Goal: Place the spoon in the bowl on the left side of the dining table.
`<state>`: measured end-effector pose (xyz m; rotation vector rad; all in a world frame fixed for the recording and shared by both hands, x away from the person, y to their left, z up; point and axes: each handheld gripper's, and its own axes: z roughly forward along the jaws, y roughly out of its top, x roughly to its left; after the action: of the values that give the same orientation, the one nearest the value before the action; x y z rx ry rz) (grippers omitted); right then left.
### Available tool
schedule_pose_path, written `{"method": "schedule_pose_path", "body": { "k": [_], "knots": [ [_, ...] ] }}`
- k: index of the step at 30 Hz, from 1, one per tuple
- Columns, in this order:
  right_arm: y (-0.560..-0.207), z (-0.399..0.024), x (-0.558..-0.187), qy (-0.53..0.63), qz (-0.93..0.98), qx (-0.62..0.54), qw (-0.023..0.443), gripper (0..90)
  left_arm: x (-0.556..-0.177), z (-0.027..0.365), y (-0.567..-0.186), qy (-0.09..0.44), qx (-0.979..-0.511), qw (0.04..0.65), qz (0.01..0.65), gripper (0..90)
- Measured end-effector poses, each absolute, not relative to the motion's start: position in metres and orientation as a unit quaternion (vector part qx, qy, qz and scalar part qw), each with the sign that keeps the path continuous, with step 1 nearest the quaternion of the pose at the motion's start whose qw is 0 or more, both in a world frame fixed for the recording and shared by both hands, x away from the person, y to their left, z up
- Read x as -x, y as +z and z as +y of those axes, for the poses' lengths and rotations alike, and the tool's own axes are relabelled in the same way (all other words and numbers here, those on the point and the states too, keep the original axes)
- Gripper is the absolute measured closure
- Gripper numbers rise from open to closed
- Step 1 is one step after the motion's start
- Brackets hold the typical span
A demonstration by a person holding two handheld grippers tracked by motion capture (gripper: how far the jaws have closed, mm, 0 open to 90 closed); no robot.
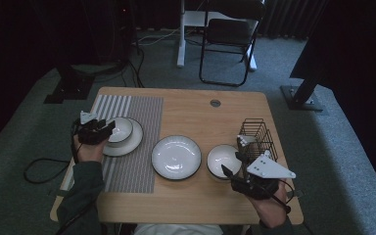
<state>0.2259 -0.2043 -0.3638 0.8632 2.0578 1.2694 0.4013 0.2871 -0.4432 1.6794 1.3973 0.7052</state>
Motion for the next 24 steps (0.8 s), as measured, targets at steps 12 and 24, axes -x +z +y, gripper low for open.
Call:
{"method": "schedule_pose_path", "body": {
  "k": [12,24],
  "knots": [
    [-0.354,-0.235,-0.225,0.463,0.761,-0.33,0.311,40.3,-0.402,0.282,-0.443,0.277,-0.675,0.405,0.55,56.9],
    [-0.359,-0.257,-0.23,0.446,0.769,-0.328,0.319,42.0,-0.403,0.281,-0.444,0.278,-0.676,0.403,0.551,56.9]
  ]
}}
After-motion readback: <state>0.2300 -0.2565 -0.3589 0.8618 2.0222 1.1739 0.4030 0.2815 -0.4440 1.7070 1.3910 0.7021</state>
